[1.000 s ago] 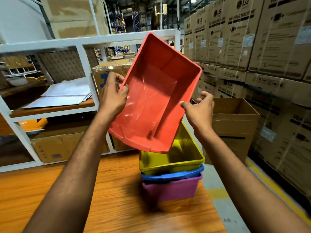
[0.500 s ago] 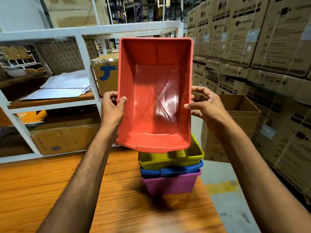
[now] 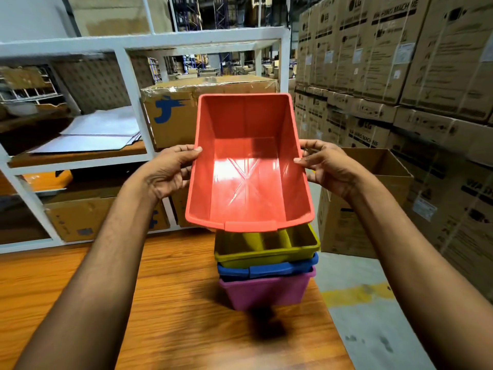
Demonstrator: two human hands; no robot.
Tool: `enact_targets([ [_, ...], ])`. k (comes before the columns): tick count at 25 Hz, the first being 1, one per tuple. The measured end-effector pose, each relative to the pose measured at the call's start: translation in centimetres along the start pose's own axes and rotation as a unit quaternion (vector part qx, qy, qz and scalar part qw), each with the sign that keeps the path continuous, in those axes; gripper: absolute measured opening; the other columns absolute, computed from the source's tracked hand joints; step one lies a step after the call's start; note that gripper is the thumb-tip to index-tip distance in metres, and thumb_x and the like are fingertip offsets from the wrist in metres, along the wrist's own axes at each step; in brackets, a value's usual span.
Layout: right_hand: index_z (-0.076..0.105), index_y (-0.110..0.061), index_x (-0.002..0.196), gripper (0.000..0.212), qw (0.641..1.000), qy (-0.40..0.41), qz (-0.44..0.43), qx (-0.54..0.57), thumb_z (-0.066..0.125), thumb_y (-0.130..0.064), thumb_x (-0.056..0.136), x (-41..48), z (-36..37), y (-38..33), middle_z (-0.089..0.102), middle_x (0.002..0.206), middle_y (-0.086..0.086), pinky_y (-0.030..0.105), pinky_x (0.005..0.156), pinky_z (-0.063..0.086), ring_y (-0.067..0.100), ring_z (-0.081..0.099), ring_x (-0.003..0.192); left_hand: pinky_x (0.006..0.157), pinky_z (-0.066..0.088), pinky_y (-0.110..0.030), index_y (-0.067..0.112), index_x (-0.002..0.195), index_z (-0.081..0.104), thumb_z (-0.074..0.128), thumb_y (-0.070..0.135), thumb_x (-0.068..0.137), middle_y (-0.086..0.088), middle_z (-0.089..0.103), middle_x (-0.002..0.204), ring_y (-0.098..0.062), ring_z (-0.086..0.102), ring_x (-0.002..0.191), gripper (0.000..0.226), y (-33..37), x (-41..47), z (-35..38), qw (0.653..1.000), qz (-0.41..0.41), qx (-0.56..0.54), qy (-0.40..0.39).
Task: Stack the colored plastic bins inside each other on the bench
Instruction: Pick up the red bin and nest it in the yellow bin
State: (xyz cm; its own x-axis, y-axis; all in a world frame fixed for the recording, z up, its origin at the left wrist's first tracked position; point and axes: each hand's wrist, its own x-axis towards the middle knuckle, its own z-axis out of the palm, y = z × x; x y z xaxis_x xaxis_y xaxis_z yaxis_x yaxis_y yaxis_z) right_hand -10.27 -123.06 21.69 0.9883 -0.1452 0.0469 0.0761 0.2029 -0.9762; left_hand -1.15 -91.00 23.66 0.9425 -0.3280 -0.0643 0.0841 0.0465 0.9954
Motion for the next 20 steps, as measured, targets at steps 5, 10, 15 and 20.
enact_targets([
  [5, 0.069, -0.01, 0.122, 0.043, 0.998, 0.011, 0.055, -0.03, 0.055, 0.009, 0.086, 2.4, 0.5, 0.7, 0.072, 0.102, 0.001, 0.021, 0.063, 0.06, 0.01, 0.066, 0.091, 0.093, 0.057, -0.036, 0.015, 0.104, 0.07, 0.066, 0.019, 0.097, -0.005, 0.07, 0.098, -0.015, 0.065, 0.095, 0.009, -0.6, 1.5, 0.8, 0.998, -0.03, -0.033, 0.037],
  [10, 0.062, -0.013, 0.094, 0.018, 0.992, 0.054, 0.112, -0.018, 0.058, 0.001, 0.084, 3.7, -0.1, 1.3, 0.062, 0.081, -0.001, 0.011, 0.042, 0.04, 0.005, 0.062, 0.051, 0.06, 0.064, -0.032, 0.009, 0.105, 0.066, 0.068, 0.019, 0.096, -0.008, 0.066, 0.103, -0.016, 0.066, 0.095, 0.013, -1.8, 2.8, 1.2, 0.995, -0.077, -0.042, 0.042],
  [15, 0.053, -0.014, 0.071, 0.019, 0.985, 0.078, 0.152, -0.034, 0.055, 0.0, 0.082, 3.8, -1.2, 2.0, 0.057, 0.065, -0.001, 0.013, 0.038, 0.026, 0.005, 0.043, 0.035, 0.065, 0.064, -0.028, 0.01, 0.113, 0.068, 0.067, 0.017, 0.096, -0.007, 0.068, 0.1, -0.012, 0.068, 0.087, 0.018, -3.2, 3.4, 2.1, 0.993, -0.082, -0.069, 0.046],
  [20, 0.052, -0.014, 0.071, 0.019, 0.985, 0.088, 0.145, -0.021, 0.053, 0.002, 0.082, 3.5, -1.2, 2.4, 0.054, 0.055, -0.002, 0.016, 0.037, 0.036, 0.008, 0.039, 0.037, 0.086, 0.06, -0.035, 0.007, 0.105, 0.067, 0.067, 0.013, 0.096, -0.009, 0.067, 0.104, -0.016, 0.068, 0.097, 0.011, -4.6, 3.9, 2.3, 0.993, -0.082, -0.043, 0.068],
])
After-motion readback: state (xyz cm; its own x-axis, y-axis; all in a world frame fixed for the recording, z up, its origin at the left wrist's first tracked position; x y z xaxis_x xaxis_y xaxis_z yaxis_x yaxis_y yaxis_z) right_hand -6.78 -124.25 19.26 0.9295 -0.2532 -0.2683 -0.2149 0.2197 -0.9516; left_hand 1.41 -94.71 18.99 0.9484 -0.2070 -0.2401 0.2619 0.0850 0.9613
